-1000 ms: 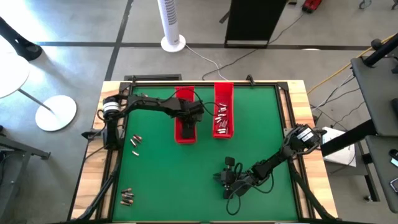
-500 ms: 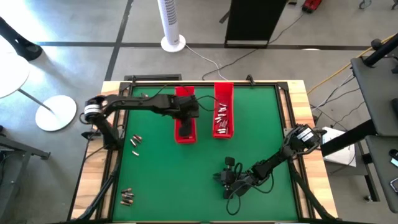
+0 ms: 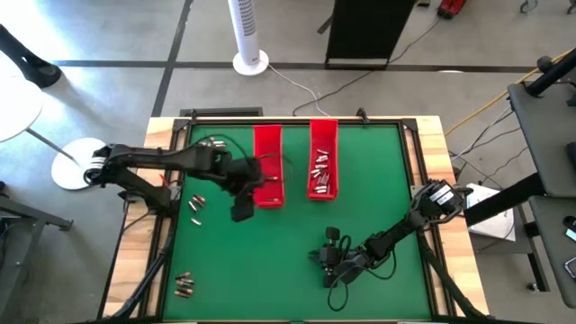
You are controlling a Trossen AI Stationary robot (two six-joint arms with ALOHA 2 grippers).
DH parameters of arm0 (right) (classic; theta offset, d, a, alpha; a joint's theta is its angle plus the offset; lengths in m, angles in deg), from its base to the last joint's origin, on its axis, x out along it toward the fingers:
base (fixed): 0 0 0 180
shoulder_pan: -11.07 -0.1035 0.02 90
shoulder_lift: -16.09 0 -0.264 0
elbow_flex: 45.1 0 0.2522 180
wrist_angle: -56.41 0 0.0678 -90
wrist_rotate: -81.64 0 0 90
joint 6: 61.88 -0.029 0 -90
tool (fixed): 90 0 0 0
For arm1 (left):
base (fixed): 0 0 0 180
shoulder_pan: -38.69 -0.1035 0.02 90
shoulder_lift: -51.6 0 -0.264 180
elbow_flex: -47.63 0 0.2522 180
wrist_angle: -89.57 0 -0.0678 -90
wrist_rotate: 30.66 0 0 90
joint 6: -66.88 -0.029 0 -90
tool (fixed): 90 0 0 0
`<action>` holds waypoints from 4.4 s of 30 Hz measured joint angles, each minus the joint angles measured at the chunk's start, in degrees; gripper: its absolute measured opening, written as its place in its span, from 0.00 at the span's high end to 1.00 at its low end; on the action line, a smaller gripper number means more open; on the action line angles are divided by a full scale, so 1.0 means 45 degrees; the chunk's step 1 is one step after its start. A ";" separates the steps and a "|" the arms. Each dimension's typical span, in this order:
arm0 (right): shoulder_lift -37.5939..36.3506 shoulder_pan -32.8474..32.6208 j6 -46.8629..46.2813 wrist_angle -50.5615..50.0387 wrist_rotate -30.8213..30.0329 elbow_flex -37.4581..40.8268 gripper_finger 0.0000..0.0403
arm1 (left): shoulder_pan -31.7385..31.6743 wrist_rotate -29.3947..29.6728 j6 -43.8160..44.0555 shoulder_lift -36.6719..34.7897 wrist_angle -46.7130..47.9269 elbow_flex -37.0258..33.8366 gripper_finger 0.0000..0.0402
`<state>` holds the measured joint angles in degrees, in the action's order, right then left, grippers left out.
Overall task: Sort batteries
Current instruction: Put the black battery into the left red bin
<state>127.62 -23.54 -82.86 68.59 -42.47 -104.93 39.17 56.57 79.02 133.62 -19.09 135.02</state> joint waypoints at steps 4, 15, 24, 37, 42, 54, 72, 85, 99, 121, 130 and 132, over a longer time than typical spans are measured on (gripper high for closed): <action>0.0000 0.0000 -0.0004 0.0005 0.0000 0.0000 0.87 | 0.0927 0.0217 0.1763 -0.0470 0.0782 -0.0568 0.64; 0.0000 0.0000 -0.0217 -0.0010 0.0005 -0.0015 0.87 | 0.2276 0.0634 0.4849 -0.1973 0.0870 -0.4441 0.64; 0.0000 0.0000 -0.0246 -0.0005 0.0000 -0.0024 0.87 | 0.1786 0.1994 0.6710 -0.2184 0.0971 -0.7413 0.64; 0.0005 0.0024 -0.0242 0.0058 -0.0005 -0.0024 0.87 | -0.0517 0.3411 0.9194 -0.2065 0.1005 -0.7252 0.64; 0.0000 0.0024 -0.0246 0.0058 -0.0005 -0.0029 0.87 | -0.0984 0.3351 0.9144 -0.2065 0.1402 -0.7231 0.64; 0.0005 0.0024 -0.0320 0.0095 -0.0005 -0.0029 0.87 | -0.2231 0.2755 0.8140 -0.2060 0.2524 -0.7001 0.62; 0.0005 0.0024 -0.0353 0.0107 -0.0003 -0.0029 0.87 | -0.2348 0.2076 0.1142 -0.2060 0.2534 -0.6962 0.40; 0.0005 0.0024 -0.0348 0.0107 -0.0005 -0.0029 0.87 | -0.1647 0.1912 0.0871 -0.1220 0.2360 -0.7384 0.40; 0.0005 0.0019 -0.0431 0.0107 0.0000 -0.0029 0.87 | -0.1437 0.2851 0.1004 0.1641 0.2275 -0.6935 0.40; 0.0005 0.0000 -0.0441 0.0112 0.0034 -0.0029 0.87 | -0.0772 0.1914 0.0733 0.3075 0.1633 -0.6906 0.52; 0.0005 0.0000 -0.0441 0.0112 0.0039 -0.0029 0.87 | -0.0268 0.1521 0.0752 0.3066 0.1459 -0.6925 0.74; 0.0005 0.0000 -0.0441 0.0112 0.0044 -0.0029 0.87 | -0.0124 0.1435 0.0815 0.3069 0.1428 -0.6925 0.78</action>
<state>127.64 -23.54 -84.84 69.09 -42.27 -105.06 38.61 63.02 82.69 147.43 -12.66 103.85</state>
